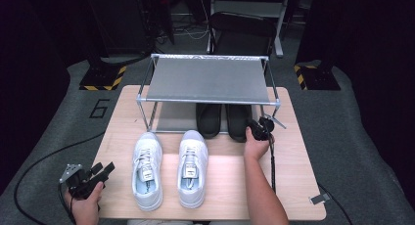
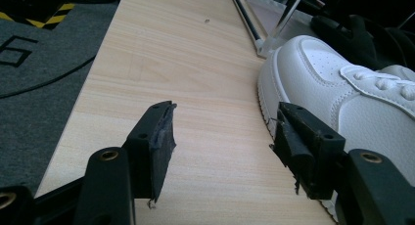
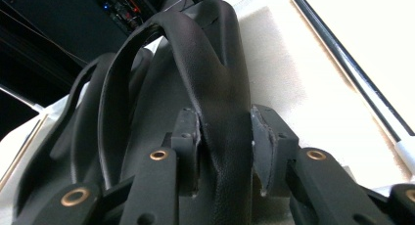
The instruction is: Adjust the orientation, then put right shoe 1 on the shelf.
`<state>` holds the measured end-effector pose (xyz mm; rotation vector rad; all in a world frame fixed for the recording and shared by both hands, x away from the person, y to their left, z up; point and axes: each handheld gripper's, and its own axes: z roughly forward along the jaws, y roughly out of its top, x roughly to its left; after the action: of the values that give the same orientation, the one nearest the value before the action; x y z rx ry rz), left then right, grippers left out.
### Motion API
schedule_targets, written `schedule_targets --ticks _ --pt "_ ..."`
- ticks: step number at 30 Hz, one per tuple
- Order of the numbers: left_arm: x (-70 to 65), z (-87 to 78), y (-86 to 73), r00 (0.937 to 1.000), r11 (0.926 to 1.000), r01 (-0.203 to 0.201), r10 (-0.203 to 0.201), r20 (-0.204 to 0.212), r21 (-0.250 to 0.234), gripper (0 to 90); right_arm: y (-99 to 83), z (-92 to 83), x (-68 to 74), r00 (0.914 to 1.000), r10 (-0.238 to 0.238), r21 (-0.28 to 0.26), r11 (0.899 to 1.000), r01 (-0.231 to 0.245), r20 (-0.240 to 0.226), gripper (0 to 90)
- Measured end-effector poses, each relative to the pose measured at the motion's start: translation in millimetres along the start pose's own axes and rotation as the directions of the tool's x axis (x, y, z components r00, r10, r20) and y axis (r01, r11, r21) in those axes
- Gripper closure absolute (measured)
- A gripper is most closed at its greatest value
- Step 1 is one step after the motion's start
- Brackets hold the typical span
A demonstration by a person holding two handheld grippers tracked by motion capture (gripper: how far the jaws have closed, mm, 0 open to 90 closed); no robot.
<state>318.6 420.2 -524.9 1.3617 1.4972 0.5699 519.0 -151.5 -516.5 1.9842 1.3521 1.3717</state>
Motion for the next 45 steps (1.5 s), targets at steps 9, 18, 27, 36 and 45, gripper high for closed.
schedule_targets --ticks 9,18,27,36,45 --pt "-0.2 -0.6 -0.3 1.0 0.9999 -0.002 0.002 -0.003 0.012 39.9 -4.3 0.9 1.6 0.9997 -0.022 -0.002 1.0 0.022 -0.003 62.7" --pt "-2.3 0.3 -0.8 1.0 0.9999 -0.01 0.01 0.0 0.008 39.8 -1.1 -4.4 4.0 0.9981 -0.061 -0.027 0.998 0.061 -0.004 57.8" --pt "-4.8 2.3 0.0 0.9998 0.9997 -0.018 0.018 0.009 0.013 39.9 -12.7 -21.2 11.9 0.992 -0.126 -0.027 0.992 0.126 -0.003 56.3" --pt "-16.7 4.2 2.9 0.998 0.9981 -0.059 0.059 0.024 0.015 39.2 -14.5 -69.0 11.1 0.9837 -0.173 -0.026 0.985 0.172 -0.05 53.5" --pt "-25.6 9.3 2.6 0.9944 0.9956 -0.085 0.082 0.066 0.04 39.8 -30.3 -107.2 -1.3 0.969 -0.205 0.04 0.976 0.212 -0.138 51.7"
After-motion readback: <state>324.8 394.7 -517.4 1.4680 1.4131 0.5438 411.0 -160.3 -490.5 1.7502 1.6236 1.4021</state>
